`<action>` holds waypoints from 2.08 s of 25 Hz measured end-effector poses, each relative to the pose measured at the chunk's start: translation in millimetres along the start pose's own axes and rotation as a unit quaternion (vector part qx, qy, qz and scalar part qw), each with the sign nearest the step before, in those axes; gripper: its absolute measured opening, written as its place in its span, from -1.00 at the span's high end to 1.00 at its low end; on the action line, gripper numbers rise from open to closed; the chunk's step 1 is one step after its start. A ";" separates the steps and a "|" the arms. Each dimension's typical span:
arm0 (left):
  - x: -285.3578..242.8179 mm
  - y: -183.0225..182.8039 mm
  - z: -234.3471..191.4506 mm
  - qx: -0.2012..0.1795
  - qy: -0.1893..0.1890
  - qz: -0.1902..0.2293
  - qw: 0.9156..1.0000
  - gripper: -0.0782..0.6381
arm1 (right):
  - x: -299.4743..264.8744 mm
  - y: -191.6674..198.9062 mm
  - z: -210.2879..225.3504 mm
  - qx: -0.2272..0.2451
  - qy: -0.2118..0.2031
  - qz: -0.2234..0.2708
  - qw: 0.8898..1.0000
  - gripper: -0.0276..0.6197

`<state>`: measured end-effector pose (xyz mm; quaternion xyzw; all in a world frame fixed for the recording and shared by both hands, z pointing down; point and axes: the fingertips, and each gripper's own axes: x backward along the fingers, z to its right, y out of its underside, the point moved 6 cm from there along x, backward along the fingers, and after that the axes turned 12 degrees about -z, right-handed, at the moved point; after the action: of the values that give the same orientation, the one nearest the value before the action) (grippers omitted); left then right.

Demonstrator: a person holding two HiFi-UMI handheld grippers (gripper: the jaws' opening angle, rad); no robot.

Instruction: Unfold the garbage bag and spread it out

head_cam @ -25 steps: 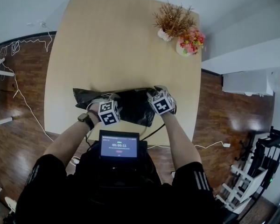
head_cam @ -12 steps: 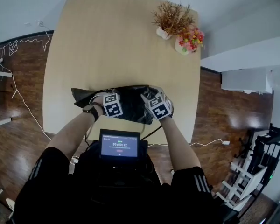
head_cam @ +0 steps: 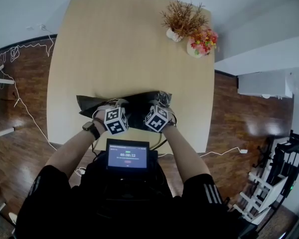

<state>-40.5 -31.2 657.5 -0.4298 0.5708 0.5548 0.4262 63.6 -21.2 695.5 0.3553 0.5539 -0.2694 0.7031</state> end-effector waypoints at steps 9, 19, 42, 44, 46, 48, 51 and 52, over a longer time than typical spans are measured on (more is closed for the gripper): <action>33.5 64.2 10.7 -0.007 -0.143 -0.117 0.983 0.31 | -7.0 3.9 -4.1 0.034 0.007 -0.023 0.999 0.24; 19.0 96.2 -64.6 -0.017 -0.193 -0.186 0.963 0.26 | -9.6 3.1 -6.2 0.054 0.001 -0.046 0.998 0.22; -3.0 88.4 -94.2 0.007 -0.037 -0.158 0.987 0.01 | -11.4 4.9 -3.4 0.050 -0.002 -0.032 0.998 0.21; 17.3 81.3 -88.2 0.016 -0.036 -0.131 0.991 0.01 | -11.0 5.7 -2.8 0.050 -0.003 -0.032 0.998 0.21; 41.4 75.3 -78.4 0.025 -0.021 -0.104 0.994 0.01 | -10.6 6.0 -2.8 0.050 -0.003 -0.031 0.998 0.21; 65.8 74.9 -67.3 0.028 -0.007 -0.084 0.996 0.11 | -10.9 5.5 -3.2 0.049 -0.003 -0.030 0.998 0.21; 88.3 99.7 -62.7 0.037 -0.031 -0.096 0.994 0.22 | -11.1 4.5 -3.4 0.051 -0.001 -0.029 0.998 0.21; 91.2 111.3 -64.4 0.042 -0.044 -0.106 0.992 0.25 | -10.3 4.2 -2.8 0.051 0.000 -0.029 0.998 0.21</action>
<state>-172.8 -95.5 600.7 -0.4451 0.5253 0.5002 0.5251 62.7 -16.5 706.0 0.3747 0.5494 -0.3174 0.6760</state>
